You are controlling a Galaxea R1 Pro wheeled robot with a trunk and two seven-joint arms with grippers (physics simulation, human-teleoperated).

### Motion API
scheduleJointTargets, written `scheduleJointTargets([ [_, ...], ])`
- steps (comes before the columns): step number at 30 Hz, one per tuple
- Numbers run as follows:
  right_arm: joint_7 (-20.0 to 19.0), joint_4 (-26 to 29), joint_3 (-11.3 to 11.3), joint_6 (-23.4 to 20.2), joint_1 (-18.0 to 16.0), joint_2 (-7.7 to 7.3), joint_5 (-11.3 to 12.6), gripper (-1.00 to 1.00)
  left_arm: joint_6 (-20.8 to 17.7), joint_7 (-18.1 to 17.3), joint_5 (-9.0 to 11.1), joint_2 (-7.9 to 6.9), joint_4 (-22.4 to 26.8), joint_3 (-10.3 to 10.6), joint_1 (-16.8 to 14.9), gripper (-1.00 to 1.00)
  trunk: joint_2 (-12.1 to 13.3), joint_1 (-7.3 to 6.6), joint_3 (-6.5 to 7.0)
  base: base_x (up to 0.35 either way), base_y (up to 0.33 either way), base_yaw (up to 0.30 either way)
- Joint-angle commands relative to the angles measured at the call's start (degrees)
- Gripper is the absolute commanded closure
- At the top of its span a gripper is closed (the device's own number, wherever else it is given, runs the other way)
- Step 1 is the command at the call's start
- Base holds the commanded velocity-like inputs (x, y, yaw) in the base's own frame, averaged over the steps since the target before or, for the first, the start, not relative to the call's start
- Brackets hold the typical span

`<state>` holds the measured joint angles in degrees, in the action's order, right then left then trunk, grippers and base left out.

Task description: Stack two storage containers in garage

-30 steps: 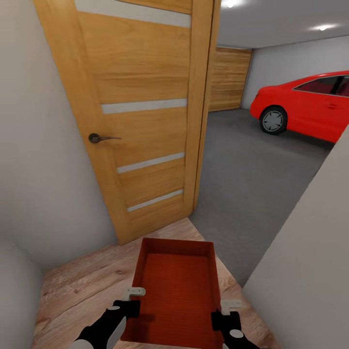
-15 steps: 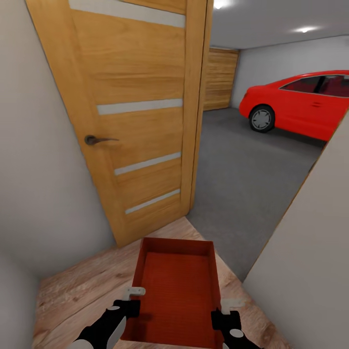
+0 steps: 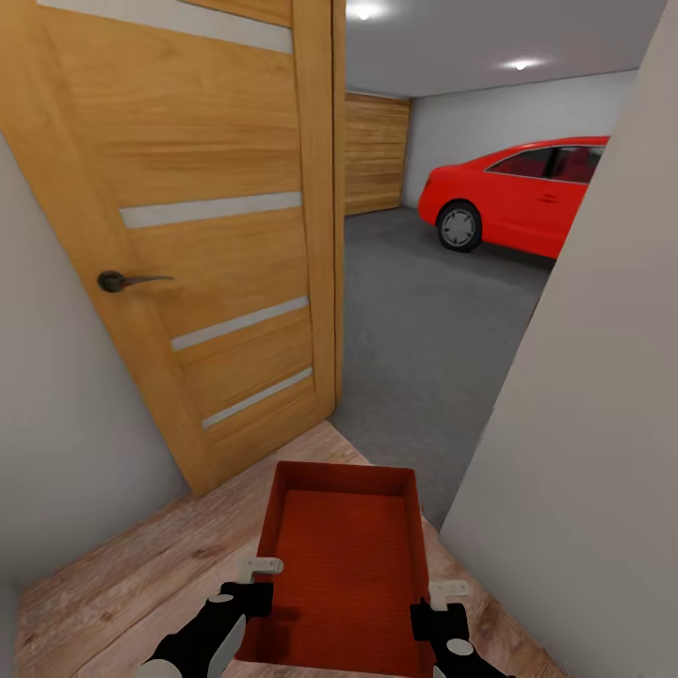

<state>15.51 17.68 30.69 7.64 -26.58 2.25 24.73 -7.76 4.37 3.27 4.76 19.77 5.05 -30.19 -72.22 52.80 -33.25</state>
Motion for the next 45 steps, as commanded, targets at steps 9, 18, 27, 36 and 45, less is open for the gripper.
scheduleJointTargets([
  [9,0.14,-3.53,0.62,0.09,-0.05,-0.06,0.94,1.0,-0.33,0.28,0.77,-0.19,0.08,0.31,-0.05,1.0,-0.03,0.0,-0.05,0.186,0.09,-0.08],
  [18,0.09,-3.53,0.61,0.09,-0.05,-0.11,0.94,1.0,-0.74,0.28,0.77,-0.19,0.02,0.31,-0.05,1.0,-0.03,0.0,-0.05,0.295,0.177,0.0],
  [27,0.13,-3.53,0.6,0.24,-0.05,-0.08,0.94,1.0,-0.69,0.28,0.77,-0.17,0.01,0.31,-0.05,1.0,-0.03,0.0,-0.05,0.292,0.23,-0.023],
  [36,0.14,-3.53,0.6,0.27,-0.05,-0.06,0.97,1.0,-0.58,0.28,0.77,-0.14,0.01,0.31,-0.05,1.0,-0.03,0.0,-0.05,0.291,0.23,-0.265],
  [45,0.14,-3.53,0.6,0.24,-0.05,-0.06,0.97,1.0,-0.58,0.28,0.77,-0.11,-0.06,0.31,-0.05,1.0,-0.03,0.0,-0.05,0.291,0.23,-0.28],
])
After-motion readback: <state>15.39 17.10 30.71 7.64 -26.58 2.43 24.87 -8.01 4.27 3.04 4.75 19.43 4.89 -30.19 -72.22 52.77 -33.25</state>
